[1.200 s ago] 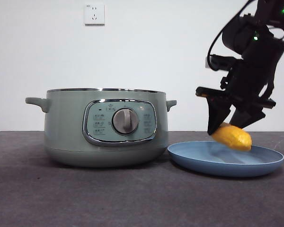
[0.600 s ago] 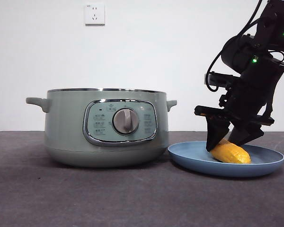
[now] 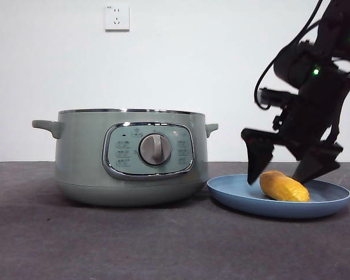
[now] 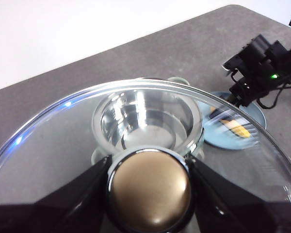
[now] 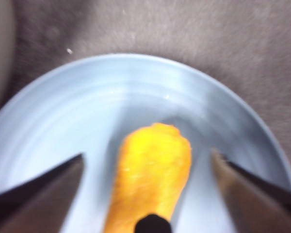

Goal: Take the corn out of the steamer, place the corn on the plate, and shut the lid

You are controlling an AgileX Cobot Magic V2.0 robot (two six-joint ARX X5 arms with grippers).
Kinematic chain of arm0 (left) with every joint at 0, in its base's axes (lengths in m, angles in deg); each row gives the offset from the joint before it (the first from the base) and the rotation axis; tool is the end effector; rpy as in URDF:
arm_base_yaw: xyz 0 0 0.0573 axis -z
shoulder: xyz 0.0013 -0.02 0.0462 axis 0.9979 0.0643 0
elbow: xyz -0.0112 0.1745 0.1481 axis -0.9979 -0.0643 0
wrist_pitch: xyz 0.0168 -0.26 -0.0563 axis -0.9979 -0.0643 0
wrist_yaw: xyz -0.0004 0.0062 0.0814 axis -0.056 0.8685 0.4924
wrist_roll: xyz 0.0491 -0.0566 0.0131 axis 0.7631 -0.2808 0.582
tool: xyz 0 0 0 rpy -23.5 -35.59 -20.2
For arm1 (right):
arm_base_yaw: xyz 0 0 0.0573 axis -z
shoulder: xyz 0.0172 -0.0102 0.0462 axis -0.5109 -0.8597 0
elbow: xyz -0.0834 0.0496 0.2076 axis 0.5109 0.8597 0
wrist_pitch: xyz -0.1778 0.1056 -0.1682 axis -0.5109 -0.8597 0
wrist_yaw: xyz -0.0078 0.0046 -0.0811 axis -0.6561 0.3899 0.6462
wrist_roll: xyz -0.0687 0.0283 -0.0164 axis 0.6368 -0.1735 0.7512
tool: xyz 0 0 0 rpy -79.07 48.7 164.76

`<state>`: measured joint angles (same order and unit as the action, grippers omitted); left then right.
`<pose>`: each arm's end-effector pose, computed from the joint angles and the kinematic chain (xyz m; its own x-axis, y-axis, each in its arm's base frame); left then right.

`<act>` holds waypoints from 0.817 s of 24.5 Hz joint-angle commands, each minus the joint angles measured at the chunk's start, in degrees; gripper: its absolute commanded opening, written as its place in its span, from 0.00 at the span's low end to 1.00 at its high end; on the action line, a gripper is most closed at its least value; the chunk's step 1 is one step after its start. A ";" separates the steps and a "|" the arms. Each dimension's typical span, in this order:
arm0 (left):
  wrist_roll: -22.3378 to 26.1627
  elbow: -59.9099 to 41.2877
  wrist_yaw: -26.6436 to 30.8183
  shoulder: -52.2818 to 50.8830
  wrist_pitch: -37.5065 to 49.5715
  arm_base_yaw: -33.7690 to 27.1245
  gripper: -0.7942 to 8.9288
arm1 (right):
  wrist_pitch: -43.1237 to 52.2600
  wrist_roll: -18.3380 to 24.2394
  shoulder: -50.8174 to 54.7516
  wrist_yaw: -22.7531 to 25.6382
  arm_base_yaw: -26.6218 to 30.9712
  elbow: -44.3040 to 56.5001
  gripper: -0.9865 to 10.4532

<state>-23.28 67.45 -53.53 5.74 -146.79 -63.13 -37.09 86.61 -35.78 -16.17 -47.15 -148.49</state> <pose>0.1364 -0.0646 0.4177 0.7944 -0.4444 -0.4141 0.5090 0.8590 0.0547 0.3550 0.1113 0.0981 0.5224 0.2635 -0.8110 -0.3042 0.9461 0.1114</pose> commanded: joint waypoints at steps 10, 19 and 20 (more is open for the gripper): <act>0.13 0.83 -8.41 16.85 21.77 -0.02 0.07 | -17.14 -0.61 38.64 -0.04 -0.24 0.44 0.61; 0.28 0.79 -8.83 29.77 32.50 0.13 0.07 | -25.40 -2.10 55.98 -0.02 -0.24 0.44 0.61; 0.33 0.79 -8.83 30.80 33.18 0.13 0.07 | -26.16 -2.14 57.00 -0.02 -0.24 0.44 0.61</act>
<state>-23.23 67.45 -61.92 36.80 -116.12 -63.11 -62.99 85.30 20.70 -16.19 -47.26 -148.49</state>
